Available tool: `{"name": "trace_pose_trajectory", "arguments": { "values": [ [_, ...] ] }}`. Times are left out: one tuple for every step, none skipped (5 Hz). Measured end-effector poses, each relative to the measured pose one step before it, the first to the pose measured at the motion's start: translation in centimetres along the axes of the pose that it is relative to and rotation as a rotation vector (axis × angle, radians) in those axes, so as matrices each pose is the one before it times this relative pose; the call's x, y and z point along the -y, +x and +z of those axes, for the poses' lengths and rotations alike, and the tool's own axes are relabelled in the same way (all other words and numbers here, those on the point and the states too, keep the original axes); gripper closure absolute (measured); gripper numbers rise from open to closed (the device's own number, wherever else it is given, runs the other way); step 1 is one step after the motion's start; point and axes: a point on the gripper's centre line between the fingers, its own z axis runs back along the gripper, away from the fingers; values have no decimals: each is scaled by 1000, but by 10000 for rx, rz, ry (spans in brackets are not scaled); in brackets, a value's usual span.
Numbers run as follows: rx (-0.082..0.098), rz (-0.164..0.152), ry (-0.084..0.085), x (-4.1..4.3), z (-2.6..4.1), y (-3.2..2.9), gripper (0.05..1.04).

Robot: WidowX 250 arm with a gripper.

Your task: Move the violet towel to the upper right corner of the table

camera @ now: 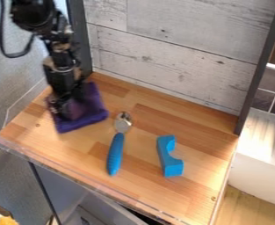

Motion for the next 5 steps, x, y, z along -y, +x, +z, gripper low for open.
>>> {"name": "trace_pose_trajectory", "arguments": {
  "values": [
    [-20,-453,-223,1517,136,-2298,83],
    [-105,-342,-210,1823,-227,-1801,83],
    [-211,-246,-65,1503,-111,-1825,83],
    [-73,-282,-101,433,1,-1486,83],
    [-205,-419,-22,266,-18,-2098,83]
  ]
}}
